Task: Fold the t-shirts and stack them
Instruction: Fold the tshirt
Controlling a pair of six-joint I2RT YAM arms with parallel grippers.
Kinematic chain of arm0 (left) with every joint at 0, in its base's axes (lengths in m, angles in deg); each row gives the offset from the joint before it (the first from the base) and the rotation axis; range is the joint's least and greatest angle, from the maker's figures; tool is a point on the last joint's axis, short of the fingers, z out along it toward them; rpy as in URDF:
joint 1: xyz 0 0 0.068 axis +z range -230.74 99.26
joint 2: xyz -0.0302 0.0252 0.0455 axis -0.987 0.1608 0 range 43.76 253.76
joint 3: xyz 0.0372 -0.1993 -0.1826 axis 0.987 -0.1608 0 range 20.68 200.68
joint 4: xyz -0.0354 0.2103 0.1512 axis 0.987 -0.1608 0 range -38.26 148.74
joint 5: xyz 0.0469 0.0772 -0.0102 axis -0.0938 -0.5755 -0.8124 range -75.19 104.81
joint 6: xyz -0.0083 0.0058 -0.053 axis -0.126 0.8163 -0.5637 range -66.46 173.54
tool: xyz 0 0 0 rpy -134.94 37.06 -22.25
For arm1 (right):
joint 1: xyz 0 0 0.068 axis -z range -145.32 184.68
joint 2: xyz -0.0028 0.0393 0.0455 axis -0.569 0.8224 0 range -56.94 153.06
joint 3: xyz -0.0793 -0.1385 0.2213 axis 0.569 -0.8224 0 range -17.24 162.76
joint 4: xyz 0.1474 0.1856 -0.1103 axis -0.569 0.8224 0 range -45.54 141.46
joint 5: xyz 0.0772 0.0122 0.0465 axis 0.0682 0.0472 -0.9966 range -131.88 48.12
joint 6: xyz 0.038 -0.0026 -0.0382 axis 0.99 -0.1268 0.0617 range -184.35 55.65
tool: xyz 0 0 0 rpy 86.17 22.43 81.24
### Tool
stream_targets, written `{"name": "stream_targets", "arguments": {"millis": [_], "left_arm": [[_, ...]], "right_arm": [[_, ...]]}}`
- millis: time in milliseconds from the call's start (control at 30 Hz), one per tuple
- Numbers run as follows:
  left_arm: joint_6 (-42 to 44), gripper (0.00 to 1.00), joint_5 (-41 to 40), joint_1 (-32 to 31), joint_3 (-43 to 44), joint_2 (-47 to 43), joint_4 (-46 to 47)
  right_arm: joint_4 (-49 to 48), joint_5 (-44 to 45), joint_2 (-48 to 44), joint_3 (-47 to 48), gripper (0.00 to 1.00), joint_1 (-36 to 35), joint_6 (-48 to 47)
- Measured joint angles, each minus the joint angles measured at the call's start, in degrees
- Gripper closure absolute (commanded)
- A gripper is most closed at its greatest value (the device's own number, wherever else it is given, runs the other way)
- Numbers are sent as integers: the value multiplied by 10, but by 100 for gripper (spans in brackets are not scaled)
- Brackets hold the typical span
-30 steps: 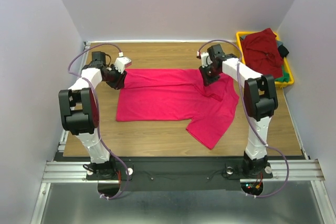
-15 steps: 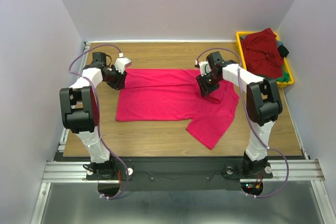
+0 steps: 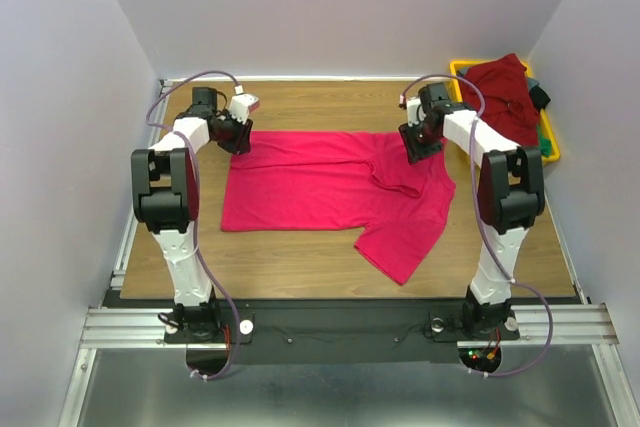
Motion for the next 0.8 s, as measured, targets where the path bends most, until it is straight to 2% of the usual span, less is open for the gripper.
{"name": "stream_targets", "arguments": {"millis": [233, 400, 633, 733, 800], "left_arm": [[-23, 68, -26, 15, 0, 41, 3], [-33, 71, -33, 47, 16, 51, 2], [-25, 57, -32, 67, 33, 57, -19], [-7, 53, -18, 70, 32, 42, -47], [10, 52, -10, 71, 21, 12, -61]], "right_arm": [[0, 19, 71, 36, 52, -5, 0], [-3, 20, 100, 75, 44, -5, 9], [-3, 1, 95, 82, 31, -7, 17], [1, -19, 49, 49, 31, -7, 0], [17, -30, -5, 19, 37, -7, -18]]}}
